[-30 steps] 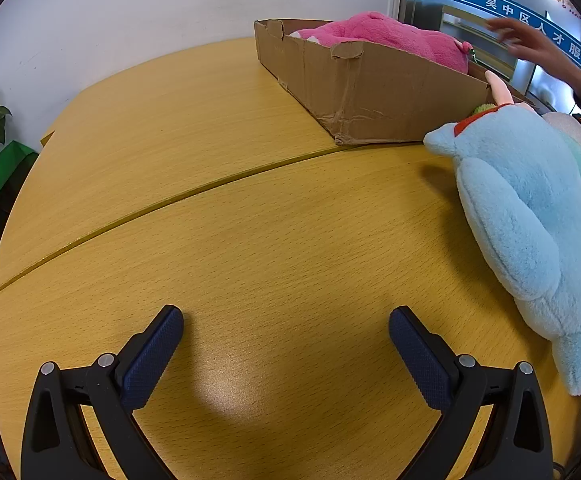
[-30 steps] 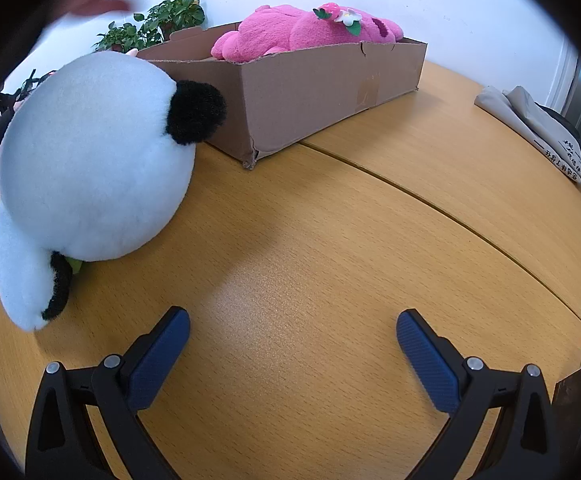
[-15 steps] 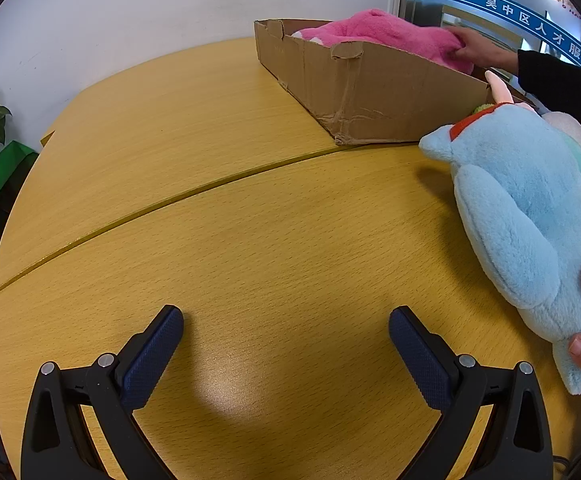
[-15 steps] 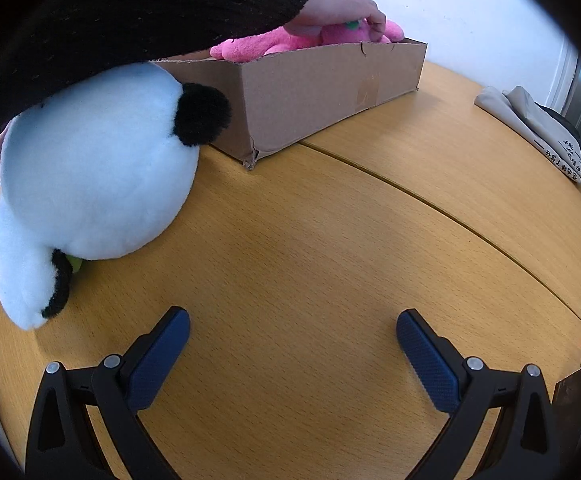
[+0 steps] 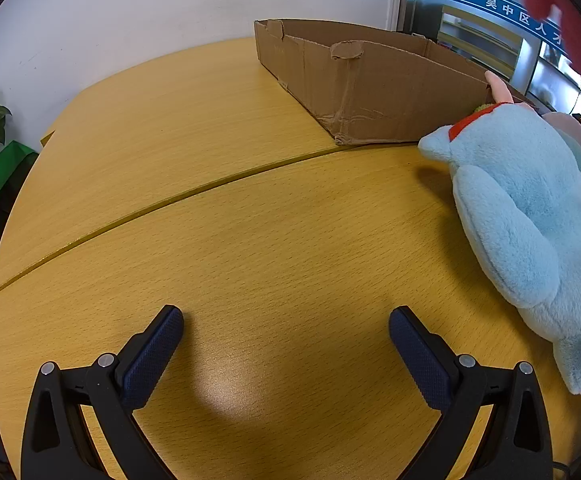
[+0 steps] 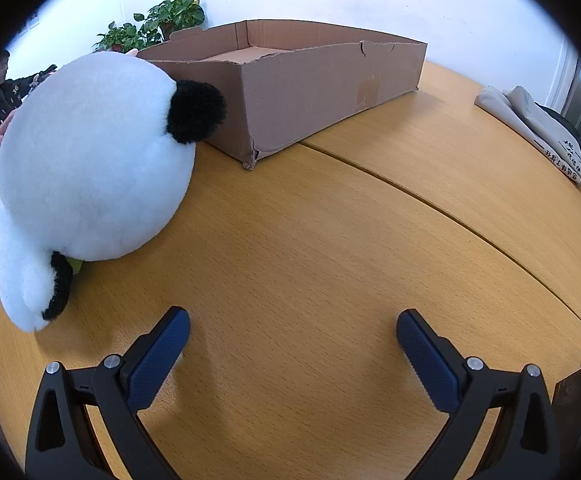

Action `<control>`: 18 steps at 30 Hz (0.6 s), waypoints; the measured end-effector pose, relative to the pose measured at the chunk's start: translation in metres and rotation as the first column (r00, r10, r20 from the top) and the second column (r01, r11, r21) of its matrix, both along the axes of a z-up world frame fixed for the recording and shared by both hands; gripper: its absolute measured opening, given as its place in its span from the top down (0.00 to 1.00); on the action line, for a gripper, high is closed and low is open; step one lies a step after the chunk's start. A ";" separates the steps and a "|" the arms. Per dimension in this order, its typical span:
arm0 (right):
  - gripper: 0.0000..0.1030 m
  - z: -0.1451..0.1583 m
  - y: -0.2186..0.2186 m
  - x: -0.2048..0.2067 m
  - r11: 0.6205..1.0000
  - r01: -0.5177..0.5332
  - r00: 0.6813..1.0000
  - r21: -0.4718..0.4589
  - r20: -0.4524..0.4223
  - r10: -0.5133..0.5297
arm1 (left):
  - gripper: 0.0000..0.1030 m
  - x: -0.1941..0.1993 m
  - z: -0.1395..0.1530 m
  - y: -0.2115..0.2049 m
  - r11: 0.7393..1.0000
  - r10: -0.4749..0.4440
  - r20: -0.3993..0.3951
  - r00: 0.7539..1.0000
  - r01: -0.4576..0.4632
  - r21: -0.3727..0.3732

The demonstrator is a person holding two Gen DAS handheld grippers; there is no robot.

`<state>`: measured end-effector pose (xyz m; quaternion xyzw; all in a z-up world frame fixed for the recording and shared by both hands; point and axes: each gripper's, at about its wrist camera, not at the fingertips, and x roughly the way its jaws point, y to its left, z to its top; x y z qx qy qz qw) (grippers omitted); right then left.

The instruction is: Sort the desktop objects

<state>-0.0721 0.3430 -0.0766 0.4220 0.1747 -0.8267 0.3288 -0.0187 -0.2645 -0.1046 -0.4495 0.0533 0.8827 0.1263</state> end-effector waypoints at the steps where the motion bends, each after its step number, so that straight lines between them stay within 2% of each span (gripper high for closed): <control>1: 0.00 0.000 0.000 0.000 1.000 0.000 1.000 0.000 0.000 0.000 | 0.00 0.000 0.000 0.000 1.000 0.000 0.000 1.000 0.000 0.000; 18: 0.00 0.000 0.000 0.000 1.000 0.000 1.000 0.000 0.000 0.000 | 0.00 0.004 -0.001 0.000 1.000 0.000 0.000 1.000 0.000 0.000</control>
